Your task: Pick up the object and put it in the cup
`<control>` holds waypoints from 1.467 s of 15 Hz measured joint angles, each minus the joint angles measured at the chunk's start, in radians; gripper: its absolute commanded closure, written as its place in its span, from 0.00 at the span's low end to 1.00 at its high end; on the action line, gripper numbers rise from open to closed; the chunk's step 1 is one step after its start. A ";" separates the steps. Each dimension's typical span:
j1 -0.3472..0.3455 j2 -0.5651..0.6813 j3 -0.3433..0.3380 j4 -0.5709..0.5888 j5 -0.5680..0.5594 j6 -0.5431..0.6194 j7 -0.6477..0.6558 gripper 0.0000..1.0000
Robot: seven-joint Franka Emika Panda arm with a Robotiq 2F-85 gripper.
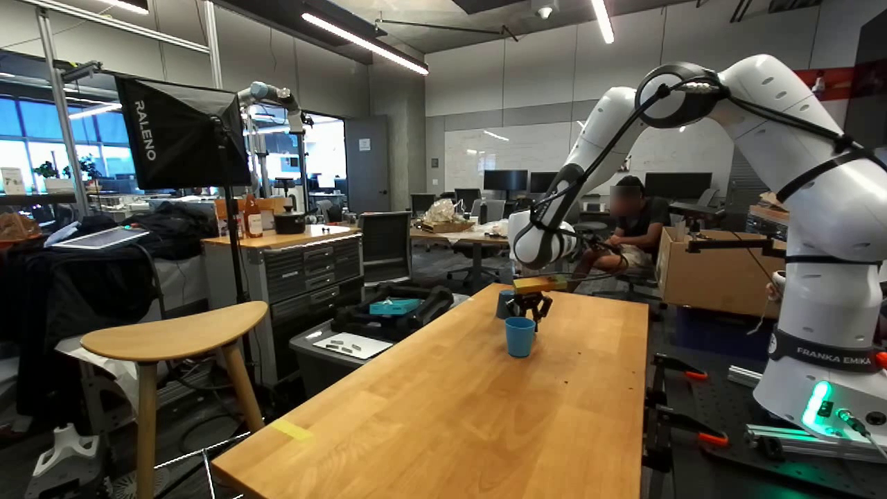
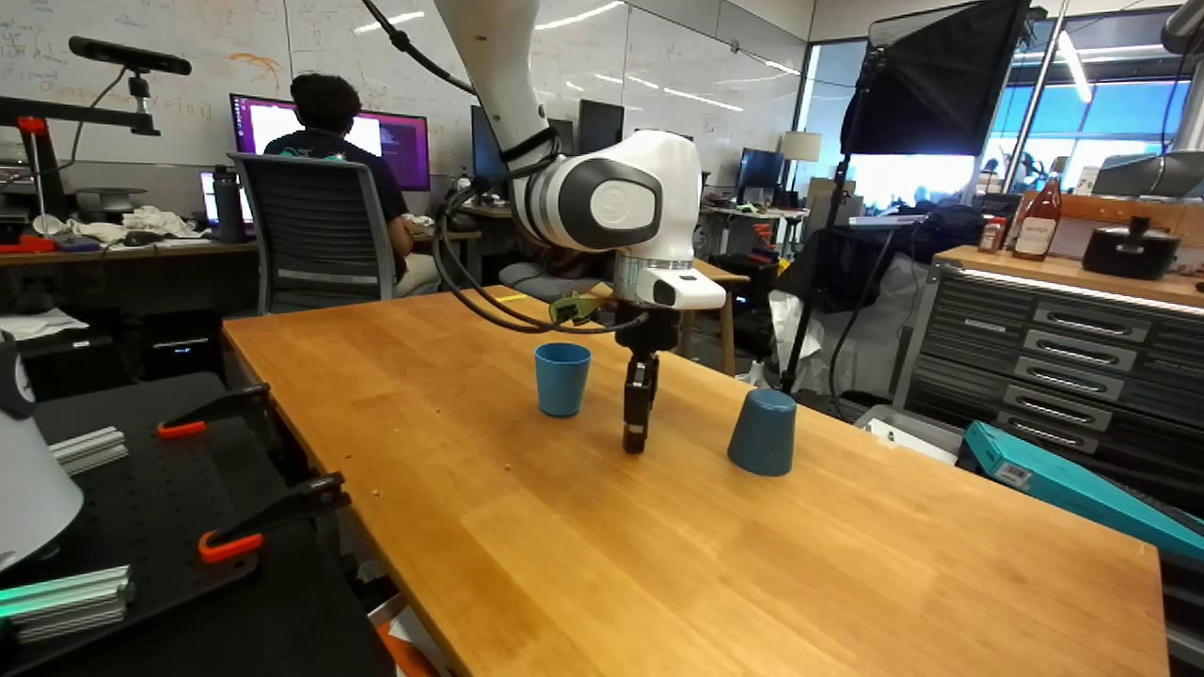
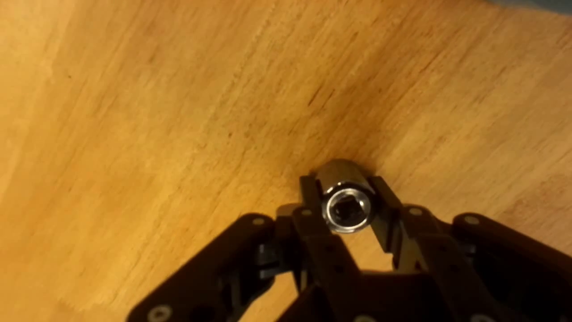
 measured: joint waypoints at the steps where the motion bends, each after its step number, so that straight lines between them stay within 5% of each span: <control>1: 0.000 0.000 0.000 0.000 0.001 0.000 0.000 0.89; 8: 0.023 -0.106 0.011 -0.004 0.001 -0.014 -0.024 0.90; 14: 0.051 -0.272 0.089 -0.028 0.021 -0.156 -0.080 0.90; 22: 0.049 -0.268 0.148 -0.043 0.044 -0.248 -0.106 0.90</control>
